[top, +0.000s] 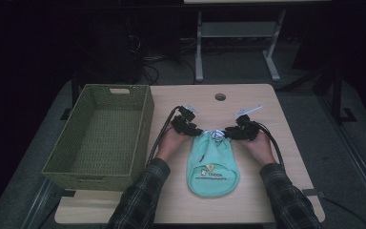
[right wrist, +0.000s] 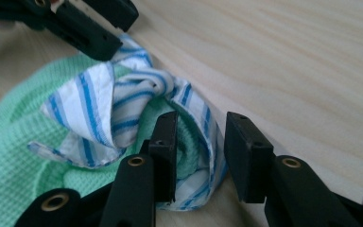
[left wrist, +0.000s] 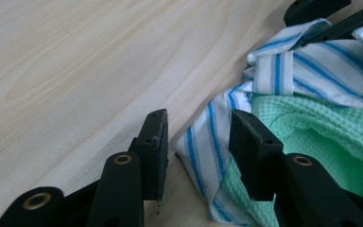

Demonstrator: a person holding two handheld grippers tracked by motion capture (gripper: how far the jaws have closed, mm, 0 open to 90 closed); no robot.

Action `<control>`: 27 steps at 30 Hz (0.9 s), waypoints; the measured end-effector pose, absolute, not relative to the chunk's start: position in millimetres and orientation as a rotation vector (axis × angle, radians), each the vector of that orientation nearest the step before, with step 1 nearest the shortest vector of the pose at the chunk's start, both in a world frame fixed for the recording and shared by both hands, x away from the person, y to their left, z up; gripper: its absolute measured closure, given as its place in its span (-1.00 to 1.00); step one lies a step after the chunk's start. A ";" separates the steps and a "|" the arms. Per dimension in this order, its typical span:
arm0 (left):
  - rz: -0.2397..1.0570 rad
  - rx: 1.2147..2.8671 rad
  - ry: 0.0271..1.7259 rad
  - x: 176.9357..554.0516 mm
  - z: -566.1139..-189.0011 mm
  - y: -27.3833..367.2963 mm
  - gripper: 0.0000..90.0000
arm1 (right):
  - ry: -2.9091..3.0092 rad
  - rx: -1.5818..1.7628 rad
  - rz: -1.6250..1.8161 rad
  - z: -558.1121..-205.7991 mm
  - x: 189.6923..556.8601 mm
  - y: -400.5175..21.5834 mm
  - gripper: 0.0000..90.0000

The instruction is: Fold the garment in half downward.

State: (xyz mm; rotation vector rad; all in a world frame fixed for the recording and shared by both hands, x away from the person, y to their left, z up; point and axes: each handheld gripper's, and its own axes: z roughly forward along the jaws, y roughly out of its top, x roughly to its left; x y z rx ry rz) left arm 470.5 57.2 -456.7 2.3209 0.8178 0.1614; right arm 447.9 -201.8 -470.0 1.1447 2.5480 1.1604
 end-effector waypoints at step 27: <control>0.361 2.212 0.722 441.1 -390.8 66.3 0.89 | 2.427 1.024 1.219 -410.7 438.5 -203.9 0.94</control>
